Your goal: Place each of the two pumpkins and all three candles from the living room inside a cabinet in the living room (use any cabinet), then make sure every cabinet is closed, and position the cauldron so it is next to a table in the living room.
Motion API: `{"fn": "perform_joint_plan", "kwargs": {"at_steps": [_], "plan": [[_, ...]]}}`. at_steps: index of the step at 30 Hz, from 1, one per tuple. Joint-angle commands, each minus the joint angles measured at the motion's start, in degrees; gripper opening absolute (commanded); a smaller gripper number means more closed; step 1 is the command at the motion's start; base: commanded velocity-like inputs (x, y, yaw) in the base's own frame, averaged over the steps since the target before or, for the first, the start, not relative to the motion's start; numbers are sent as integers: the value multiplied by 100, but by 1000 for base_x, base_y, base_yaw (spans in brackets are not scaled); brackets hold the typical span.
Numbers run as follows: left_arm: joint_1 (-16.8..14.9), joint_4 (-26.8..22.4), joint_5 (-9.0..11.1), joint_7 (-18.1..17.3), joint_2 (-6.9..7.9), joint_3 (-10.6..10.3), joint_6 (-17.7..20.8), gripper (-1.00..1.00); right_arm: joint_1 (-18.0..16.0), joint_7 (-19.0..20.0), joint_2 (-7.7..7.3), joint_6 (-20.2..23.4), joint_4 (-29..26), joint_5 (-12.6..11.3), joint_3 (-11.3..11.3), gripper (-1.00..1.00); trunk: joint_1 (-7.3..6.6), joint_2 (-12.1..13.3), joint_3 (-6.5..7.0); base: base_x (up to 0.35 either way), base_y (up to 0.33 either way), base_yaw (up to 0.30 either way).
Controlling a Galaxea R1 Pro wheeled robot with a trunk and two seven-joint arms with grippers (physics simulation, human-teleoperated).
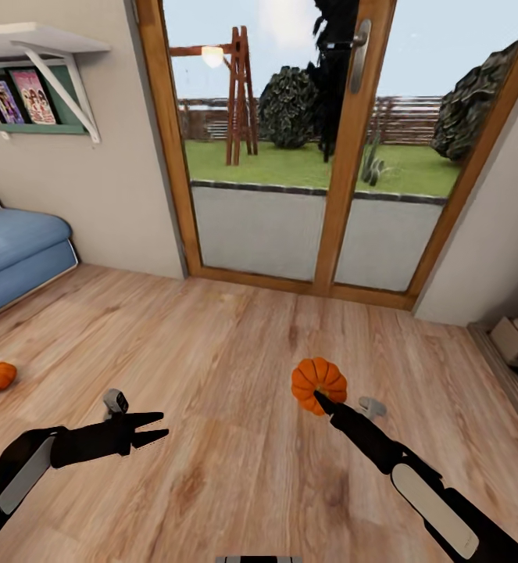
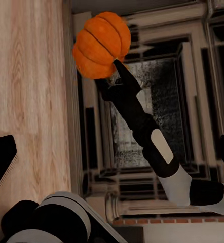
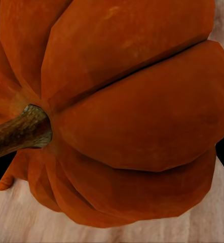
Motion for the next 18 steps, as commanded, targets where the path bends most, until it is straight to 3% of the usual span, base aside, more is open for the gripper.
{"fn": "perform_joint_plan", "kwargs": {"at_steps": [1,7,18], "plan": [[-5,3,26,-9,5,-17,40,100,-6,15,-4,6,35,-53,8,-100,2,-2,-4,338,0,0],[-5,3,32,-9,4,-17,40,100,-7,9,3,13,148,-48,9,-100,2,-2,7,336,0,71],[-5,3,26,-9,12,-8,40,100,-7,-22,5,15,162,-45,28,-100,2,-2,35,211,-44,242]]}}
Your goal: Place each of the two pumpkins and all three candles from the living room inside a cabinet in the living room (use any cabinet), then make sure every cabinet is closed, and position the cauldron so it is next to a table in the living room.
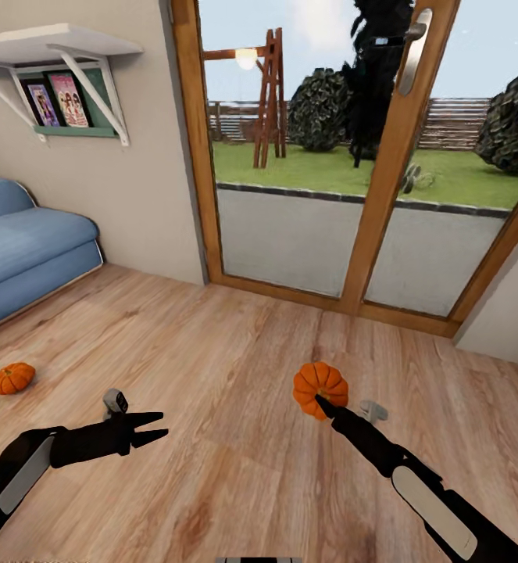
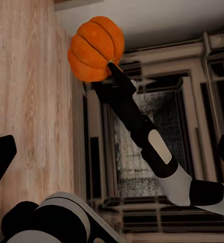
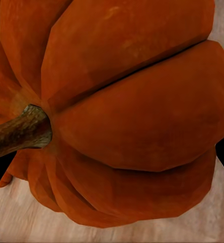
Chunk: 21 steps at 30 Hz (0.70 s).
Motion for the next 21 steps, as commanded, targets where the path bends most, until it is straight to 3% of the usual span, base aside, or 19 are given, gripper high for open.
{"fn": "perform_joint_plan", "kwargs": {"at_steps": [1,10,21], "plan": [[-7,3,25,-9,3,-18,41,100,-4,6,-5,7,-6,-56,7,-100,0,-2,-4,141,-100,268],[-7,3,36,-9,4,-19,41,100,-1,-2,15,8,0,-60,11,-100,0,-2,-4,153,-100,270],[-7,3,51,-9,4,-23,40,100,-4,2,16,15,37,-56,11,-100,0,-2,-4,320,-10,271]]}}
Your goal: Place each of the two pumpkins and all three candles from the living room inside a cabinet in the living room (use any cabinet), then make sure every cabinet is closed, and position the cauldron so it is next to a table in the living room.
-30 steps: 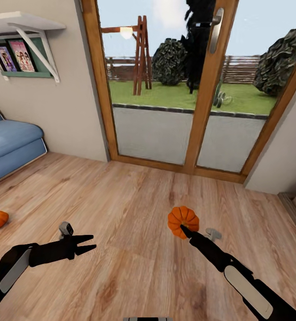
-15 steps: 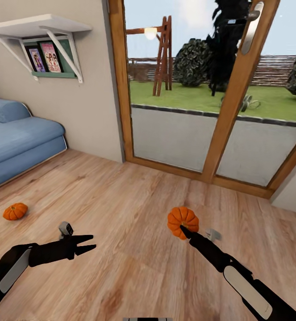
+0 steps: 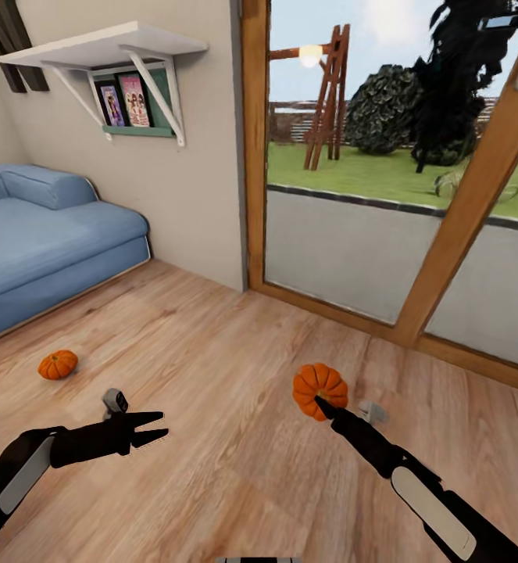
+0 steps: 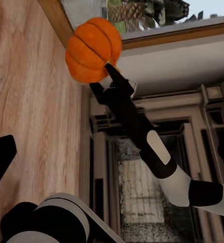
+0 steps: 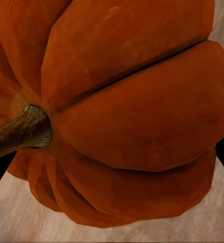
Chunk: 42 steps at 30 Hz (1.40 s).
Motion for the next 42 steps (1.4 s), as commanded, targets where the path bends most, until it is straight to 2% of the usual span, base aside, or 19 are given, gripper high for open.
{"fn": "perform_joint_plan", "kwargs": {"at_steps": [1,10,15,19,42], "plan": [[-7,4,25,-9,4,-16,41,100,-2,4,-3,7,-6,-57,7,-100,2,-2,-5,338,0,271],[-7,4,25,-9,-2,-22,37,100,-1,1,-1,131,42,-54,9,-100,2,-2,-5,339,0,271],[-7,4,33,-2,4,-16,35,100,-2,1,0,162,80,210,-1,-100,2,-2,-5,339,0,271],[-7,4,34,-1,4,-15,36,100,-4,13,-1,165,110,296,-4,-100,2,-2,-5,339,0,271],[-7,4,34,0,5,-14,33,100,-3,19,-4,165,117,321,-4,-100,2,-2,-5,339,0,271]]}}
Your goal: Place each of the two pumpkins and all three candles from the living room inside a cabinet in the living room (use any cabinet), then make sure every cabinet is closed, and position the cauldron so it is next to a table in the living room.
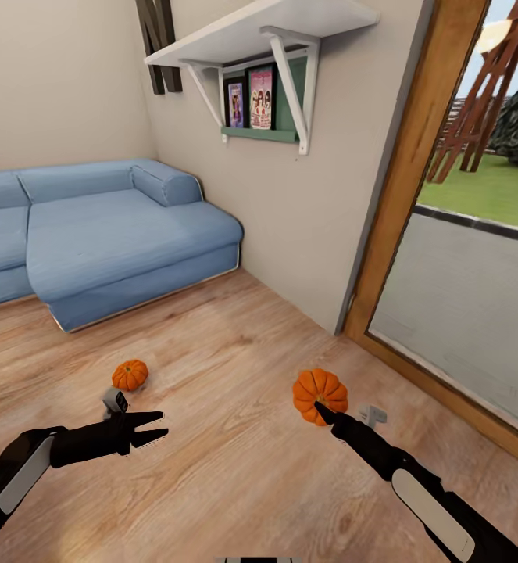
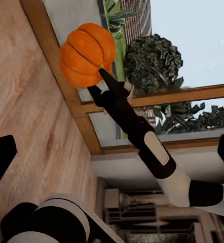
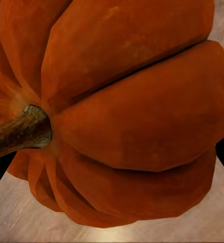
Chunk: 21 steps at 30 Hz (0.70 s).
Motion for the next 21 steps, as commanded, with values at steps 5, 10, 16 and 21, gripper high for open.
{"fn": "perform_joint_plan", "kwargs": {"at_steps": [5,10,16,21], "plan": [[-7,4,26,-9,5,-18,41,100,-3,0,-4,8,-7,-54,9,-100,2,-2,-5,335,0,271],[-7,4,26,-9,5,-18,41,100,-3,-5,-2,8,-7,-52,13,-100,2,-2,-5,328,-1,271],[-7,4,26,-9,5,-18,41,100,0,-7,-2,8,-7,-52,13,-100,2,-2,-5,320,-56,271],[-7,4,26,-9,5,-18,41,100,-1,-11,-2,8,-4,-45,13,-100,2,-2,-5,304,-75,271]]}}
